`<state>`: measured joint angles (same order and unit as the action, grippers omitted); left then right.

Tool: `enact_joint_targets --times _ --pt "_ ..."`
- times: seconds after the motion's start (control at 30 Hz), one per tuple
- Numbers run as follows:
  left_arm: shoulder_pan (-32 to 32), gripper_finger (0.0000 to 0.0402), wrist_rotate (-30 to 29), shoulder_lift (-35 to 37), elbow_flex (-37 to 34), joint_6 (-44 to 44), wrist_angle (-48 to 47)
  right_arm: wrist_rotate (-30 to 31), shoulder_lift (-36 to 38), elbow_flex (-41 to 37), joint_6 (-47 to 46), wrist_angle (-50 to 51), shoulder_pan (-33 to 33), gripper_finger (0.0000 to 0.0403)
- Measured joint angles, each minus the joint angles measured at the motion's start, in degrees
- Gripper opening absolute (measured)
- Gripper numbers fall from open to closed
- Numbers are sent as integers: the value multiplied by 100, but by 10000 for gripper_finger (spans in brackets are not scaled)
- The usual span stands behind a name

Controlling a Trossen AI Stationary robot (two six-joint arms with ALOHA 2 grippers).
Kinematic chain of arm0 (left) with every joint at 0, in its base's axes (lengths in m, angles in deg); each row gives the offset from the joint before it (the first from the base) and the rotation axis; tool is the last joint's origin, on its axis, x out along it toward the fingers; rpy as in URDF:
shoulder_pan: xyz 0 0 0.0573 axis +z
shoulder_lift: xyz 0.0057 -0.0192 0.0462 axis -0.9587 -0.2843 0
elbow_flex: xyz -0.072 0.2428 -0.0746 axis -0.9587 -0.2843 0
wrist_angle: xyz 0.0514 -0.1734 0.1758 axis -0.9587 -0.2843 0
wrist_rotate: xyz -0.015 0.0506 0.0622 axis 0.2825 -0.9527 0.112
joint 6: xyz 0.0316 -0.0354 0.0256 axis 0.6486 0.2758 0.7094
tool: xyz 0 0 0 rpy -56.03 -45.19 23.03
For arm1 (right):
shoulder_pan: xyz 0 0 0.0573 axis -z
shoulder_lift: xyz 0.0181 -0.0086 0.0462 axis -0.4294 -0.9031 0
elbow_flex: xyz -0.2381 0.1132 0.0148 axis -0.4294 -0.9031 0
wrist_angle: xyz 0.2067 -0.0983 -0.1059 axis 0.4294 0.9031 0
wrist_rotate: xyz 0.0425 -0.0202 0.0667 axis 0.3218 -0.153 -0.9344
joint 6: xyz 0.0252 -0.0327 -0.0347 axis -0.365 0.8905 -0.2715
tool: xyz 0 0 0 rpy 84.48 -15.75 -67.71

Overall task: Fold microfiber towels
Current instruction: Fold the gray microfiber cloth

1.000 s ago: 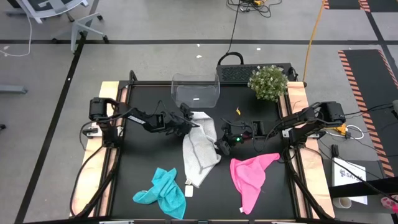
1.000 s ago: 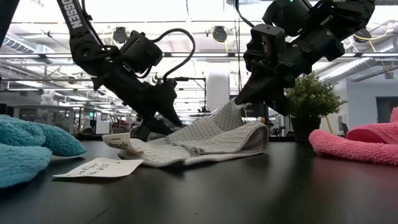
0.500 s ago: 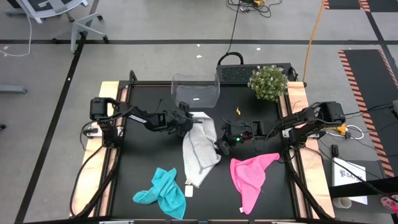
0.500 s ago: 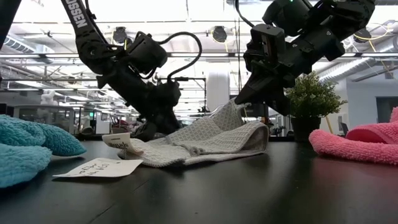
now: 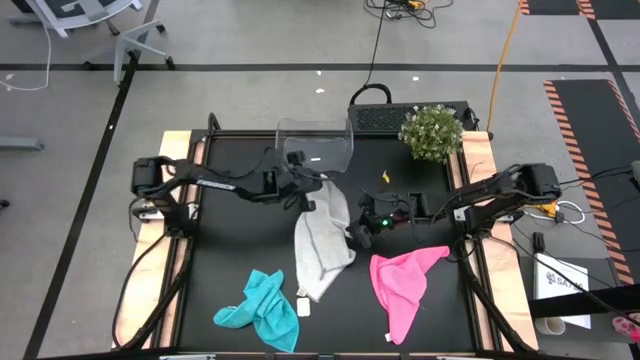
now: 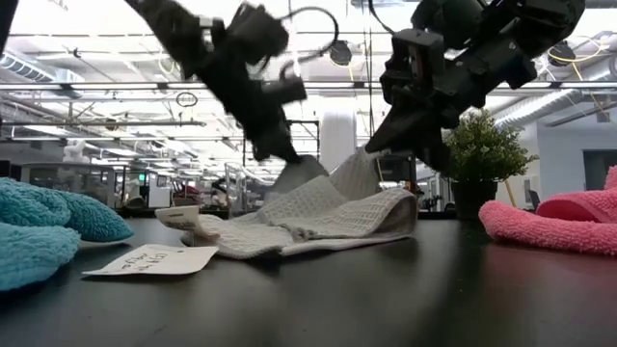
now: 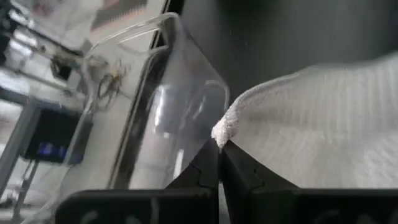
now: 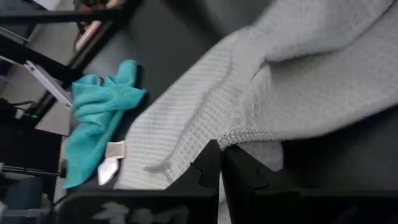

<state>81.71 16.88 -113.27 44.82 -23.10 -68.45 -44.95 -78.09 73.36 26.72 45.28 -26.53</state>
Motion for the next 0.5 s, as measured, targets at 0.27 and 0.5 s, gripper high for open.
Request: enact_joint_targets --times 0.27,0.5 --pt "-399 4 -712 1406 1151 -1570 -2180 61 1667 4 408 335 112 0" --pt "-779 3 -1166 2554 1261 -2860 -2769 263 3381 122 1711 437 454 0"
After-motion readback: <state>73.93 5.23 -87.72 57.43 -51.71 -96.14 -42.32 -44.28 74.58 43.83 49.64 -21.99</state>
